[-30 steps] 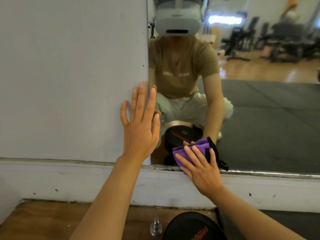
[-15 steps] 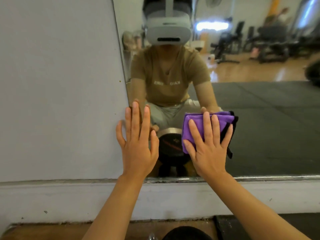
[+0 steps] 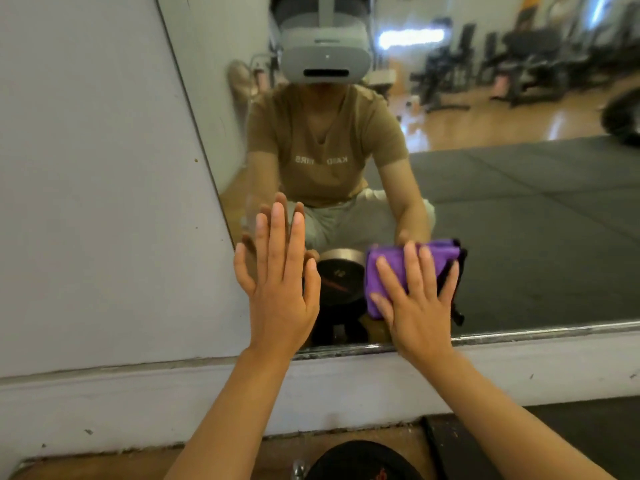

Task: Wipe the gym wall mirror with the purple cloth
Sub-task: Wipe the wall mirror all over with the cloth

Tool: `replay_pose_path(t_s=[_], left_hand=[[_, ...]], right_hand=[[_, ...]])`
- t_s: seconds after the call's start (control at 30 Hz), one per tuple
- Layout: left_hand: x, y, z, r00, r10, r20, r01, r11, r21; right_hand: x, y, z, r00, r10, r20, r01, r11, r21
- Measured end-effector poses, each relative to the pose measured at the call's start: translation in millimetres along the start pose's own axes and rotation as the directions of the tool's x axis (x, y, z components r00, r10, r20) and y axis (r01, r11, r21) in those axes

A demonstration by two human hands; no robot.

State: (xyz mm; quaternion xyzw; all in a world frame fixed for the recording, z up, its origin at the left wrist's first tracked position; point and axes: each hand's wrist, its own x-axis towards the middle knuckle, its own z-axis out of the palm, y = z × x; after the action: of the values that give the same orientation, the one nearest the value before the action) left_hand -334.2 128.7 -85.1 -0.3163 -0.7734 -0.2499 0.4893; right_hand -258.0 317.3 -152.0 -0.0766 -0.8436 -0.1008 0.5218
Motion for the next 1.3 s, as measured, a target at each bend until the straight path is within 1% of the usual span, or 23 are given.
replay_pose_path(t_s=[0.07,0.13,0.23,0.33,0.4,0.57,0.6,0.67,0.77,0.83,0.87,0.97,1.03,1.13,1.23,1.3], left_hand=[[-0.8,3.7,3.8,1.0,0.008,0.018,-0.008,1.0,-0.008],[-2.8,6.9,8.8,0.999,0.019,0.032,-0.019,1.0,-0.001],[-5.6,11.8,13.3,0.999,0.028,0.044,-0.027,1.0,-0.011],[-6.5,16.6,15.0,0.999,0.008,0.044,-0.008,1.0,-0.022],[-6.5,21.9,16.8,0.999,0.01,0.044,-0.009,1.0,-0.022],[-6.4,29.8,19.5,0.999,0.007,0.048,-0.005,0.999,-0.041],[-6.7,29.8,19.9,0.999,0.006,0.048,-0.004,0.999,-0.044],[-6.6,30.6,21.4,0.999,0.004,0.043,-0.002,0.999,-0.047],[-4.1,36.1,25.1,0.999,-0.028,0.037,0.03,0.998,-0.054],[-3.0,41.4,28.0,0.998,-0.061,0.029,0.062,0.997,-0.054],[-2.5,43.4,29.1,0.997,-0.072,0.023,0.074,0.996,-0.057],[-2.1,44.7,30.7,0.997,-0.079,0.021,0.08,0.994,-0.073],[-2.3,43.5,30.6,0.997,-0.073,0.026,0.075,0.994,-0.076],[-1.7,44.0,30.5,0.997,-0.072,0.024,0.074,0.993,-0.091],[-1.0,45.8,30.6,0.997,-0.075,0.02,0.077,0.992,-0.098],[-1.4,45.8,29.9,0.997,-0.076,0.022,0.078,0.992,-0.099]], right_hand=[[36.6,3.3,-14.9,0.993,0.105,-0.058,-0.103,0.994,0.041],[50.5,6.0,-19.8,0.988,0.129,-0.088,-0.125,0.991,0.056],[21.8,11.4,-6.1,0.995,0.059,-0.077,-0.056,0.998,0.042],[-43.6,25.7,14.4,0.995,-0.093,0.036,0.093,0.996,-0.01],[-75.5,37.7,20.3,0.981,-0.161,0.104,0.166,0.986,-0.033],[-84.3,42.5,21.4,0.971,-0.166,0.17,0.175,0.984,-0.044],[-79.7,42.1,20.4,0.975,-0.162,0.154,0.17,0.984,-0.044],[-56.9,41.7,14.1,0.99,-0.12,0.069,0.123,0.992,-0.039],[4.1,45.5,-5.2,0.997,0.011,-0.074,-0.012,1.0,-0.012],[30.6,49.6,-15.6,0.991,0.076,-0.107,-0.075,0.997,0.006],[33.7,51.0,-16.7,0.989,0.085,-0.119,-0.085,0.996,0.006],[12.3,55.8,-7.6,0.989,0.066,-0.134,-0.066,0.998,0.004],[-17.2,62.0,2.8,0.995,0.019,-0.1,-0.021,1.0,-0.019],[-68.7,78.2,13.6,0.996,-0.083,0.009,0.084,0.995,-0.052],[-100.3,89.0,16.6,0.987,-0.112,0.117,0.119,0.991,-0.055],[-101.5,90.2,16.5,0.986,-0.105,0.133,0.114,0.991,-0.064]])
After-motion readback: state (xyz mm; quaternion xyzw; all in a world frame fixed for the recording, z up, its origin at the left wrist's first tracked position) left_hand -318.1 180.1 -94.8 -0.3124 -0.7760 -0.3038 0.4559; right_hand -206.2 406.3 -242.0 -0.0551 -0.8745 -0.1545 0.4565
